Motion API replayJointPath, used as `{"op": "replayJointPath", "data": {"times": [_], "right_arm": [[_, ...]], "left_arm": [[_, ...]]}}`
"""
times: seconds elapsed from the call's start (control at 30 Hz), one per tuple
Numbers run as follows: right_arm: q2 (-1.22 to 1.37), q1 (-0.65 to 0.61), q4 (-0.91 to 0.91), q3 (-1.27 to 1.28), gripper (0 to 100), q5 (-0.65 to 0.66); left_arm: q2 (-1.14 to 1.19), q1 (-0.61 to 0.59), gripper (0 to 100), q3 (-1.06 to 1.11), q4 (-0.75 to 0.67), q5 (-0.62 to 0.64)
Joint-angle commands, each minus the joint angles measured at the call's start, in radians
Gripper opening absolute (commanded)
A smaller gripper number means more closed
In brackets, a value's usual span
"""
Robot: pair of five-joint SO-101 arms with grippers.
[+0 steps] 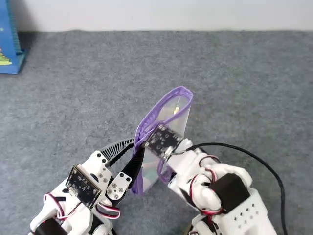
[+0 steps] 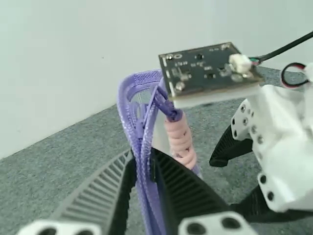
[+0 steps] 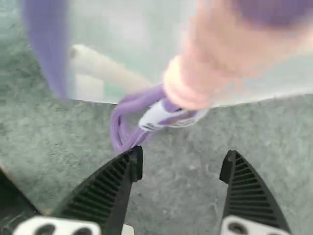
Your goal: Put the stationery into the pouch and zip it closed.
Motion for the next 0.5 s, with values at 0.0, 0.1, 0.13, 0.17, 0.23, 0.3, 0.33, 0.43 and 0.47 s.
{"op": "replayJointPath", "data": {"times": [0.0,0.1,0.13,0.17,0.23,0.3,0.33,0.43,0.47], "right_arm": [[-0.010,-0.065,-0.008,-0.003,25.4,-0.011],[-0.010,-0.074,-0.005,-0.006,25.4,-0.012],[-0.010,-0.074,0.001,-0.015,25.4,-0.012],[-0.010,-0.074,0.019,-0.031,25.4,-0.011],[-0.010,-0.074,0.065,-0.078,25.4,-0.011],[-0.010,-0.074,0.124,-0.143,25.4,-0.015],[-0.010,-0.076,0.145,-0.170,25.4,-0.018],[-0.010,-0.079,0.157,-0.192,25.3,-0.020],[-0.010,-0.079,0.157,-0.187,25.3,-0.021]], "left_arm": [[-0.014,-0.012,1,-0.038,-0.009,-0.017],[-0.014,-0.014,1,-0.038,-0.009,-0.017],[-0.014,-0.014,1,-0.038,-0.009,-0.017],[-0.014,-0.014,1,-0.038,-0.009,-0.017],[-0.014,-0.014,1,-0.038,-0.009,-0.017],[-0.014,-0.014,1,-0.038,-0.009,-0.017],[-0.014,-0.014,1,-0.038,-0.009,-0.017],[-0.014,-0.014,1,-0.038,-0.009,-0.017],[-0.014,-0.014,1,-0.038,-0.009,-0.017]]}}
